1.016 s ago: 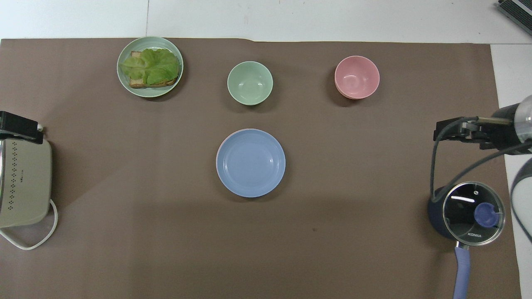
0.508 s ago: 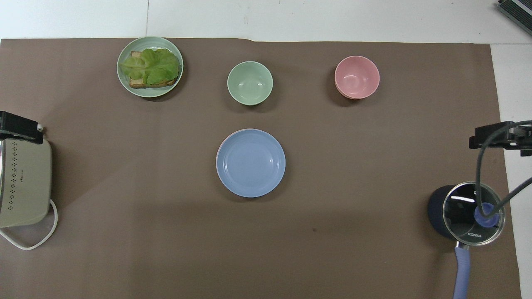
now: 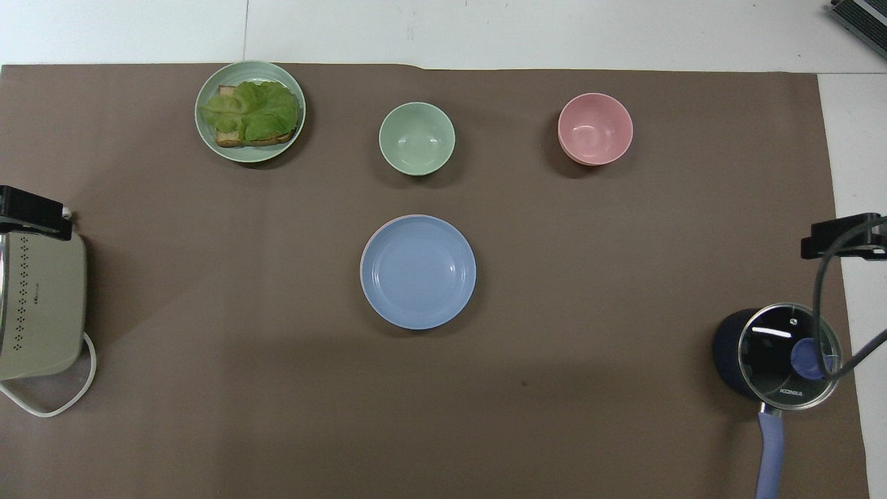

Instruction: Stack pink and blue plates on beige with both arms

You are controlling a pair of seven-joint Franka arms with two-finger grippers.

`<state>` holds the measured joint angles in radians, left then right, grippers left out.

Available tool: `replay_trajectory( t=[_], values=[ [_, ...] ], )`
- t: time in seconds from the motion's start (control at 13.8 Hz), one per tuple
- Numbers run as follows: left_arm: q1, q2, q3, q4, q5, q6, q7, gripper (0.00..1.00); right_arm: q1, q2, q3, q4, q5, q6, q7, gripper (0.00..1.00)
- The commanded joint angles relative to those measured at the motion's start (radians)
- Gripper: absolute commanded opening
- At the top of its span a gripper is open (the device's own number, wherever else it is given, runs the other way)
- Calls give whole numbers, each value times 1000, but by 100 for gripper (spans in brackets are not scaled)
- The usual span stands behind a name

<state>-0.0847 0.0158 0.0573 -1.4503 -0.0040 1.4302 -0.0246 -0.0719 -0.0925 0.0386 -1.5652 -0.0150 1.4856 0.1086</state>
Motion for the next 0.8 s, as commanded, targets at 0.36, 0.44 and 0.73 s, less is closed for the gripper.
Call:
replay_trajectory(
  t=[0.36, 0.44, 0.73],
  values=[
    [8, -8, -4, -1, 10, -17, 3, 100, -8, -30, 7, -39, -5, -8, -53, 100],
    [8, -8, -4, -1, 10, -17, 3, 100, -8, -30, 7, -39, -5, -8, -63, 100],
    [8, -8, -4, -1, 10, -17, 3, 100, -8, -29, 6, -30, -13, -25, -63, 100]
  ],
)
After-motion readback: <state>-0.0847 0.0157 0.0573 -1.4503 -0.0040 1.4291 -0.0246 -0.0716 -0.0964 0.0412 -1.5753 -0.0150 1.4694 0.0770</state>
